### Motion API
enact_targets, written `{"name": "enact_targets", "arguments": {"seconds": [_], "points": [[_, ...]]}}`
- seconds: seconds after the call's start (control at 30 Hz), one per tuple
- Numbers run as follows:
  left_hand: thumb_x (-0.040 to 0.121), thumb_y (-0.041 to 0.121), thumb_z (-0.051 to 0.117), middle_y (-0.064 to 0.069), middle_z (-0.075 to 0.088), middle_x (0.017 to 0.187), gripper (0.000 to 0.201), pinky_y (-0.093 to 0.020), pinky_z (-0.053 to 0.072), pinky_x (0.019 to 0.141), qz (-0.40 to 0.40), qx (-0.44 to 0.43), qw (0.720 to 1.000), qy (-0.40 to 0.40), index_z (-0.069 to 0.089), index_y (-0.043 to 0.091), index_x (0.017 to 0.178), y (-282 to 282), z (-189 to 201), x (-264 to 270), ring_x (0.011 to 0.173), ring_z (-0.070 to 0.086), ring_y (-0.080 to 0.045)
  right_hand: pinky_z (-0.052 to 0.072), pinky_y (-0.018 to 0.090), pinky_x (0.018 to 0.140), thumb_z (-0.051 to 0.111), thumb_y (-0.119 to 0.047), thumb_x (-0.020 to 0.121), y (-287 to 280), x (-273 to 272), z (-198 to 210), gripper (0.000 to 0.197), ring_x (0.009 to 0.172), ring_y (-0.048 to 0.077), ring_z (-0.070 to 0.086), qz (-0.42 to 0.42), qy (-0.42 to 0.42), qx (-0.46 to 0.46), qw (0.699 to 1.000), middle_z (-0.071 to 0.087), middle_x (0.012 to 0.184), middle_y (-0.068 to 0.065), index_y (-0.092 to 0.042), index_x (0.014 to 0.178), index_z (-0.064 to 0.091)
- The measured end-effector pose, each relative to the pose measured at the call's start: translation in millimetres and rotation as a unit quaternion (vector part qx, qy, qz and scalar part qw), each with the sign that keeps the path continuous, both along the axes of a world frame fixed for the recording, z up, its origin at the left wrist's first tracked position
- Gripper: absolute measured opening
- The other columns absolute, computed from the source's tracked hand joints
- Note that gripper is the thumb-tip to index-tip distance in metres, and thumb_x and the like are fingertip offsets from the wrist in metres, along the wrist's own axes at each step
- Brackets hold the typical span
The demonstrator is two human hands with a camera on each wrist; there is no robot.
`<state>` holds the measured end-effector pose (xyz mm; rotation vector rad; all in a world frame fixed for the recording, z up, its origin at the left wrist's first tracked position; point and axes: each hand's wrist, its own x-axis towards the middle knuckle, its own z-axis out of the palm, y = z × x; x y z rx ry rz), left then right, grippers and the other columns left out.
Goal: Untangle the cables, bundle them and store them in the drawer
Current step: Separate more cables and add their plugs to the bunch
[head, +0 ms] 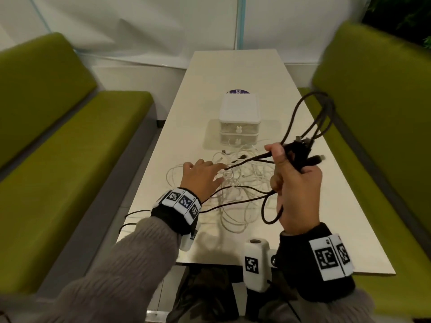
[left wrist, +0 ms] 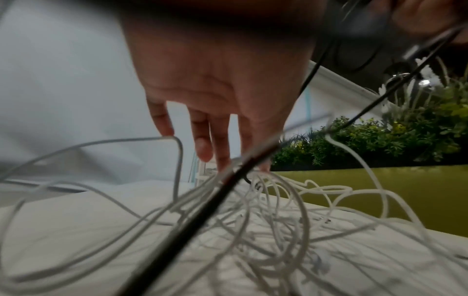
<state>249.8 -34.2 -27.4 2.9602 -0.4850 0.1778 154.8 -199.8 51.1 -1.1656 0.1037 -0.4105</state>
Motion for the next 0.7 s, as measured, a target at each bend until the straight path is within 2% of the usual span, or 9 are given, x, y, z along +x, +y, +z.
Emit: {"name": "enact_targets", "arguments": {"seconds": [0.1, 0.2, 0.3, 0.4, 0.47, 0.53, 0.6, 0.67, 0.7], "points": [[0.092, 0.043, 0.049, 0.005, 0.054, 0.123, 0.044, -0.044, 0.027, 0.097, 0.01, 0.043, 0.999, 0.025, 0.038, 0.043, 0.134, 0.9, 7.1, 14.8, 0.117, 0.043, -0.02, 0.023, 0.017, 0.041, 0.062, -0.027, 0.081, -7.4, -10.3, 11.9, 0.014, 0.042, 0.004, 0.022, 0.031, -0.042, 0.053, 0.997, 0.031, 0.046, -0.012, -0.018, 0.076, 0.071], [0.089, 0.036, 0.055, 0.001, 0.049, 0.128, 0.053, -0.048, 0.026, 0.102, 0.016, 0.08, 0.994, 0.079, 0.033, 0.041, 0.138, -0.1, 7.9, 27.7, 0.121, 0.042, -0.023, 0.02, 0.016, 0.04, 0.056, -0.025, 0.084, -15.6, -16.4, 20.6, 0.019, 0.042, 0.002, 0.02, 0.067, -0.072, 0.1, 0.99, 0.028, 0.047, -0.013, -0.021, 0.071, 0.071], [0.088, 0.027, 0.055, 0.005, 0.057, 0.113, 0.032, -0.042, 0.028, 0.099, 0.024, -0.027, 0.994, 0.102, 0.051, 0.036, 0.119, 2.2, 12.3, 31.5, 0.114, 0.05, -0.02, 0.021, 0.016, 0.039, 0.055, -0.026, 0.086, -21.8, -15.9, 21.2, 0.02, 0.042, 0.003, 0.02, 0.052, -0.065, 0.108, 0.991, 0.026, 0.047, -0.012, -0.021, 0.075, 0.071], [0.086, 0.022, 0.053, 0.011, 0.059, 0.091, 0.014, -0.036, 0.033, 0.089, 0.016, -0.132, 0.991, 0.027, 0.061, 0.031, 0.093, 2.5, 23.6, 22.8, 0.098, 0.053, -0.015, 0.02, 0.016, 0.04, 0.057, -0.027, 0.085, -25.4, -11.1, 13.0, 0.017, 0.043, 0.003, 0.02, 0.024, -0.039, 0.114, 0.992, 0.026, 0.047, -0.012, -0.019, 0.082, 0.071], [0.09, 0.027, 0.053, 0.013, 0.061, 0.095, 0.014, -0.034, 0.038, 0.091, -0.035, -0.251, 0.967, 0.027, 0.063, 0.028, 0.099, -0.9, 34.5, 9.4, 0.096, 0.053, -0.01, 0.018, 0.017, 0.041, 0.058, -0.028, 0.085, -23.8, -8.3, 6.3, 0.017, 0.043, 0.003, 0.02, 0.021, -0.021, 0.108, 0.994, 0.026, 0.047, -0.012, -0.018, 0.086, 0.071], [0.093, 0.044, 0.047, 0.012, 0.063, 0.112, 0.033, -0.028, 0.041, 0.095, -0.104, -0.353, 0.921, 0.127, 0.06, 0.026, 0.117, -8.9, 44.6, -8.2, 0.106, 0.054, -0.004, 0.018, 0.018, 0.041, 0.06, -0.028, 0.084, -19.0, -6.1, 1.4, 0.017, 0.044, 0.004, 0.019, 0.029, -0.008, 0.094, 0.995, 0.025, 0.048, -0.011, -0.018, 0.087, 0.073], [0.09, 0.055, 0.044, 0.012, 0.062, 0.12, 0.044, -0.027, 0.04, 0.098, -0.151, -0.355, 0.894, 0.23, 0.054, 0.031, 0.125, -19.3, 48.3, -24.0, 0.113, 0.053, -0.002, 0.019, 0.018, 0.041, 0.061, -0.029, 0.084, -14.2, -3.8, -2.2, 0.018, 0.044, 0.005, 0.018, 0.04, 0.002, 0.072, 0.997, 0.023, 0.05, -0.009, -0.018, 0.089, 0.075], [0.089, 0.052, 0.046, 0.01, 0.07, 0.098, 0.037, -0.029, 0.044, 0.092, -0.177, -0.35, 0.879, 0.27, 0.06, 0.029, 0.115, -24.8, 45.8, -32.5, 0.099, 0.06, -0.005, 0.019, 0.018, 0.04, 0.061, -0.03, 0.085, -11.8, -2.8, -5.0, 0.019, 0.044, 0.006, 0.017, 0.05, 0.016, 0.041, 0.998, 0.021, 0.05, -0.009, -0.018, 0.092, 0.075], [0.091, 0.046, 0.046, 0.008, 0.07, 0.083, 0.033, -0.03, 0.045, 0.086, -0.184, -0.362, 0.877, 0.258, 0.064, 0.024, 0.107, -24.6, 46.8, -34.1, 0.087, 0.063, -0.007, 0.019, 0.019, 0.04, 0.062, -0.031, 0.085, -11.9, -2.8, -6.8, 0.02, 0.045, 0.007, 0.017, 0.053, 0.025, 0.026, 0.998, 0.02, 0.05, -0.009, -0.018, 0.093, 0.075]]}}
